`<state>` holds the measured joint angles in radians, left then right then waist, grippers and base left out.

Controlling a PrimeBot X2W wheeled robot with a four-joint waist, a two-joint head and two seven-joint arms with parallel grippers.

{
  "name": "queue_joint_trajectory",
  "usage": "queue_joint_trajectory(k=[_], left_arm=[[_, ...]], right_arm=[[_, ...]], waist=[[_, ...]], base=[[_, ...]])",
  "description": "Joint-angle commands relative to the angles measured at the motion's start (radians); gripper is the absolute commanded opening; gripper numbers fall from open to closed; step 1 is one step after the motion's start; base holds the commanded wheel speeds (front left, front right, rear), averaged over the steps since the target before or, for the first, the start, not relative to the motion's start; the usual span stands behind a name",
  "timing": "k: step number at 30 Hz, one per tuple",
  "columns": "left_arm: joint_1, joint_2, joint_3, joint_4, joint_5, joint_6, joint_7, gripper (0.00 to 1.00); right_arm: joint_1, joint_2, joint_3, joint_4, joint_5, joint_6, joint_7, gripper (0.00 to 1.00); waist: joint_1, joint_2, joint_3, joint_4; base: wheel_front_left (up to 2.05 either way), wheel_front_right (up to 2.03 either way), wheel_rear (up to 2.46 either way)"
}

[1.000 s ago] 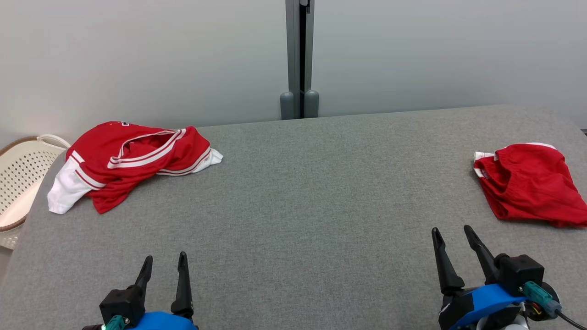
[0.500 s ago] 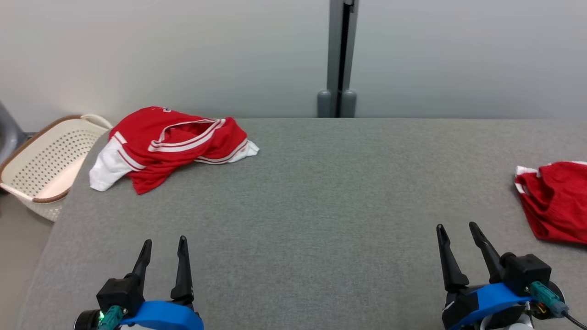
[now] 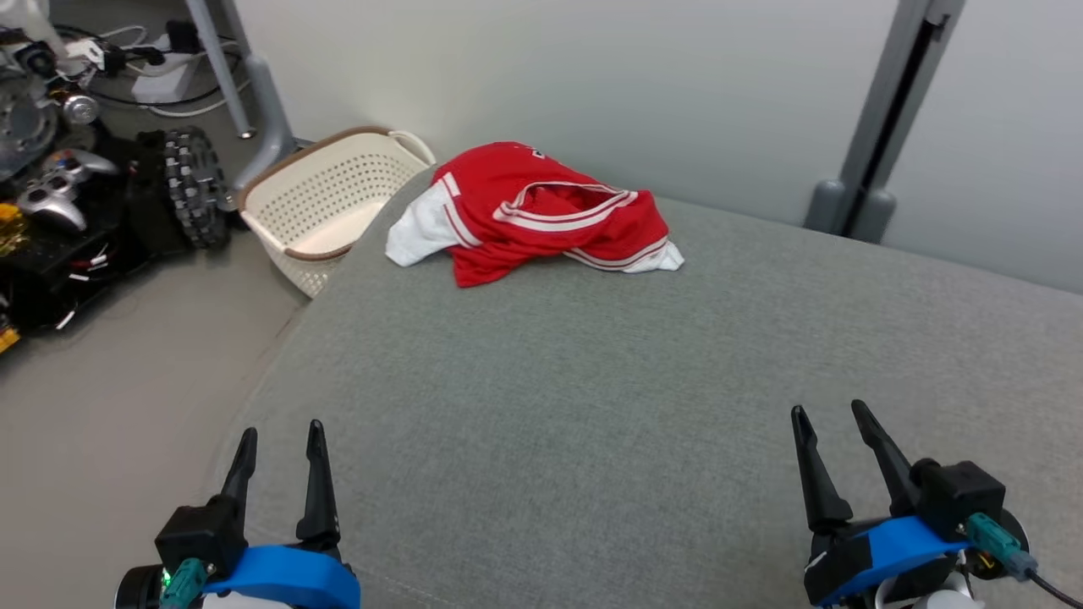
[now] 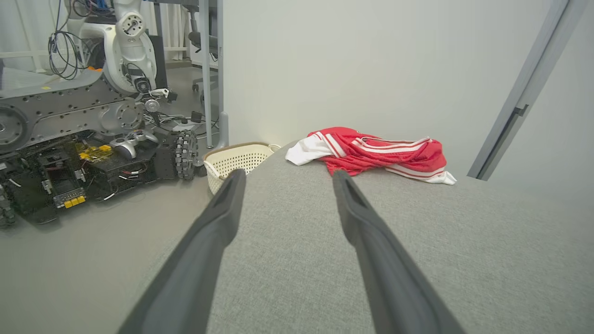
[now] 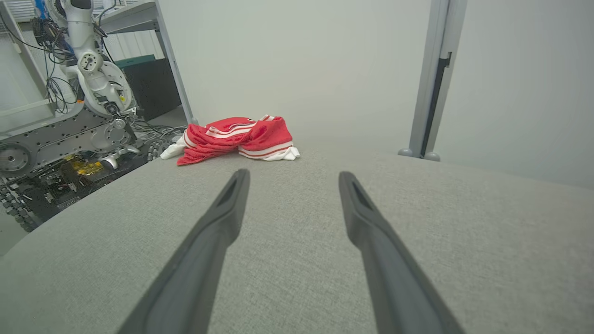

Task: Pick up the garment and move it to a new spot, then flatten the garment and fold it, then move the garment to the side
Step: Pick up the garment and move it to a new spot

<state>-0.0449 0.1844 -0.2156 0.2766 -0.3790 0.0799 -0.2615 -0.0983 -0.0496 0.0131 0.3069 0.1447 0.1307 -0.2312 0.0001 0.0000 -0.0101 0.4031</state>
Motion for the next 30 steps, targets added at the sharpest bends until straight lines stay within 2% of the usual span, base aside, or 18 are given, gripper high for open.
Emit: queue_joint_trajectory(k=[1, 8, 12, 16, 19, 23, 30], left_arm=[[0.002, 0.0, 0.003, -0.007, -0.002, 0.001, -0.005, 1.0], [0.014, -0.005, 0.022, -0.016, -0.008, -0.003, -0.005, 1.0], [-0.004, -0.02, 0.043, -0.035, -0.03, -0.02, -0.005, 1.0], [-0.063, 0.001, 0.057, -0.053, -0.021, -0.026, -0.005, 1.0], [-0.153, 0.032, 0.075, -0.058, -0.024, -0.039, 0.006, 1.0], [-0.334, 0.102, 0.092, -0.023, -0.004, -0.055, 0.049, 1.0], [-0.662, 0.206, 0.073, 0.144, 0.015, -0.118, 0.206, 1.0]], right_arm=[[-0.011, -0.002, 0.003, -0.005, 0.006, 0.0, -0.004, 1.0], [-0.027, -0.002, 0.015, -0.02, 0.0, 0.0, 0.0, 1.0], [-0.045, -0.003, 0.021, -0.041, -0.017, 0.0, 0.011, 1.0], [-0.081, -0.002, 0.005, -0.076, -0.053, 0.0, 0.028, 1.0], [-0.13, -0.002, -0.002, -0.119, -0.086, 0.0, 0.05, 1.0], [-0.181, -0.002, -0.004, -0.17, -0.111, 0.0, 0.071, 1.0], [-0.235, -0.002, -0.017, -0.243, -0.155, 0.0, 0.091, 1.0]], waist=[[-0.0001, 0.0, 0.037, 0.065], [-0.0001, 0.0, 0.048, 0.103], [-0.0001, 0.0, 0.083, 0.089], [-0.0001, 0.0, 0.135, 0.064], [-0.0001, 0.0, 0.202, 0.024], [-0.0001, 0.0, 0.287, -0.038], [-0.0001, 0.0, 0.426, -0.171]], base=[[0.0, 0.0, 0.0], [0.0, 0.0, 0.0], [0.0, 0.0, 0.0], [0.0, 0.0, 0.0], [0.0, 0.0, 0.0], [0.0, 0.0, 0.0], [0.0, 0.0, 0.0]])
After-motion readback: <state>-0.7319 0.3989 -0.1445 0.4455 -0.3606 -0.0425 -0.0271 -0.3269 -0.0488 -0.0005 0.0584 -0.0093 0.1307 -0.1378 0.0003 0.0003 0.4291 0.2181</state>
